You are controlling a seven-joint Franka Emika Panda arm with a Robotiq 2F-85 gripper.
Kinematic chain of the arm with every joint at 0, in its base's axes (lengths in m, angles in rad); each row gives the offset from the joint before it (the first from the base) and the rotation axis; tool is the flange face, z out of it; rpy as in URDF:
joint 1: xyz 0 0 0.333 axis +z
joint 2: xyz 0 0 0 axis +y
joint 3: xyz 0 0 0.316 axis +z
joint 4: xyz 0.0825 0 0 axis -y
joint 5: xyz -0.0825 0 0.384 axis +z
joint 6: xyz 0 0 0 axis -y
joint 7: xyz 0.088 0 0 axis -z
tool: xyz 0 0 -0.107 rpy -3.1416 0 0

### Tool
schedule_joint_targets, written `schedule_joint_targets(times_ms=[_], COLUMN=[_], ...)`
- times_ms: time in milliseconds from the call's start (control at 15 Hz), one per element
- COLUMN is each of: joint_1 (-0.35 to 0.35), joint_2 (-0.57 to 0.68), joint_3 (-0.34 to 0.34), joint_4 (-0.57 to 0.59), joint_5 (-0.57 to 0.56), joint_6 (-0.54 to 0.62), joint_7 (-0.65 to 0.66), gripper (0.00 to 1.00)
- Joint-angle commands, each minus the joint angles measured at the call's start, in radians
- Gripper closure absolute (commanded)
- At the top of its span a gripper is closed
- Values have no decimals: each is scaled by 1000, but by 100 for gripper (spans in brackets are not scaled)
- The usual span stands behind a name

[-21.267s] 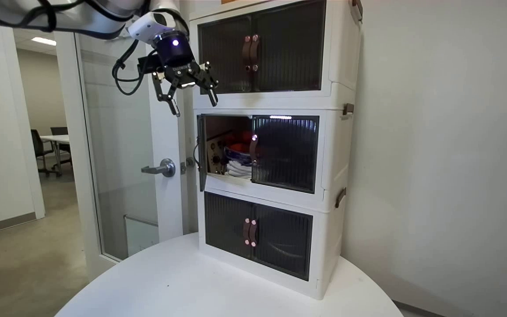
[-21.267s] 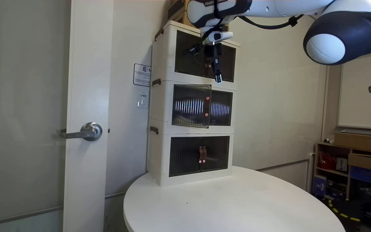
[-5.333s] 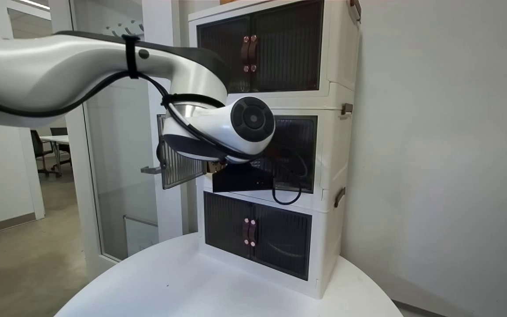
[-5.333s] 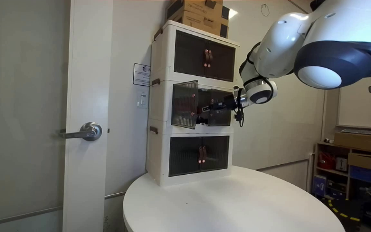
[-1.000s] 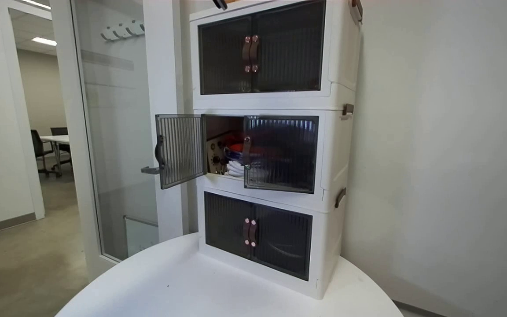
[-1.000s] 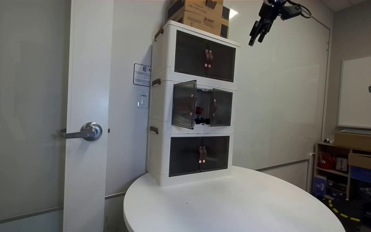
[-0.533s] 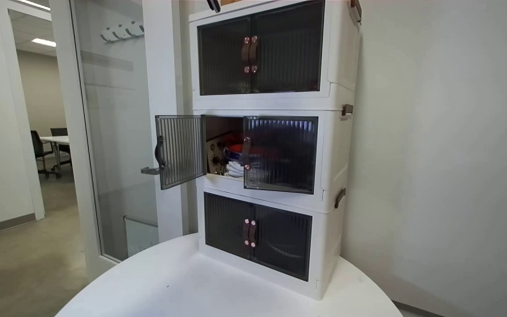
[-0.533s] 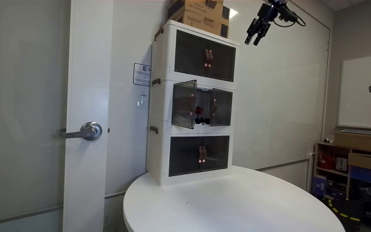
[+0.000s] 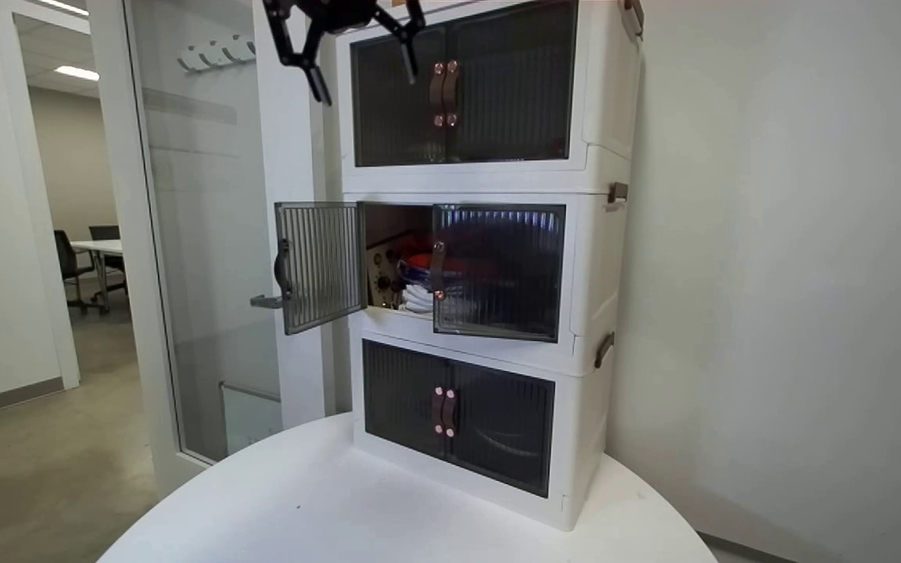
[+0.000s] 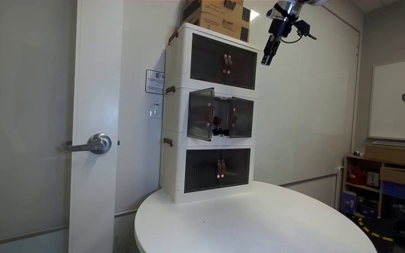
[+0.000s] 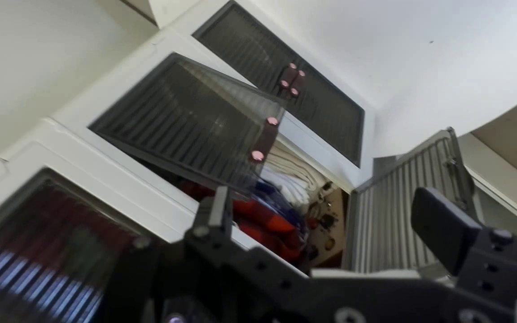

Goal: Open the middle shelf compartment

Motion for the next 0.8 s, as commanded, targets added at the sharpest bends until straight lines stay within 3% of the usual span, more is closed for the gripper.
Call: schedule_joint_targets(times_ms=[0, 267, 533, 733], joint_1=[270, 572, 868, 998], joint_2=[143, 276, 394, 476], joint_3=[-150, -375, -671, -822], joint_4=[101, 230, 399, 518], joint_5=[-65, -191, -202, -178], joint_6=[-87, -67, -60, -58], joint_7=[216, 531, 743, 886], gripper=[0, 0, 0, 0])
